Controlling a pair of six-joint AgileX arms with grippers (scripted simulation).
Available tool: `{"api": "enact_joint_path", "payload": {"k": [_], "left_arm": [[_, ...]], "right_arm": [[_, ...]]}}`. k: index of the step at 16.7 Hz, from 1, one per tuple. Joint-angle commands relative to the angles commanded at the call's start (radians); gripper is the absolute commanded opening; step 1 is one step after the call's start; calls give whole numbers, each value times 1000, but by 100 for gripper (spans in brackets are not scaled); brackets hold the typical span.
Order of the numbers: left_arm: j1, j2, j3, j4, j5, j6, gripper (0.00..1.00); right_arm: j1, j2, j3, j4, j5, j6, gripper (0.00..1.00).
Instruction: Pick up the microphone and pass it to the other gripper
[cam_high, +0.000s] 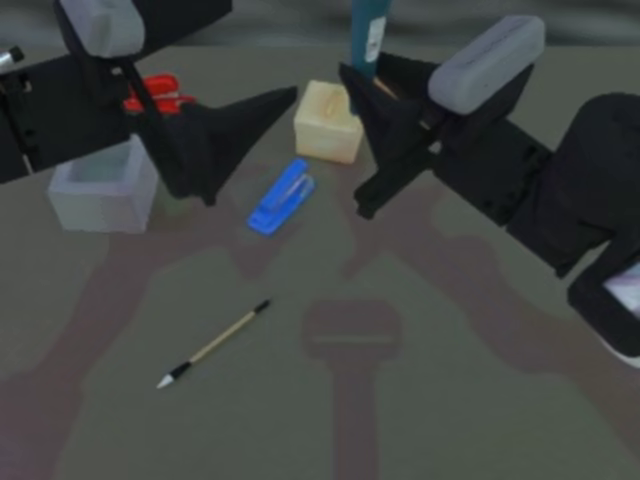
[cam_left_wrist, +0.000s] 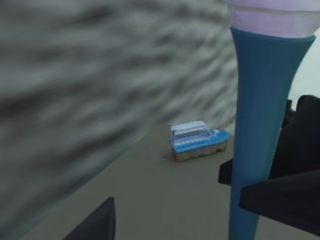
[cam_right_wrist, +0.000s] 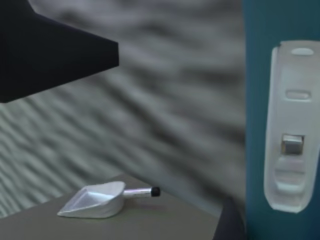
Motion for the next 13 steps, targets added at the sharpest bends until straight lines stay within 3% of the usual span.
{"api": "enact_joint_path", "payload": {"k": [6,13], "left_arm": [[-24,33,27,8,-25,-2,100],[-189,270,216,63,-185,-10,100]], "right_arm": [[0,0,0,0,0,0,0],[0,0,0,0,0,0,0]]}}
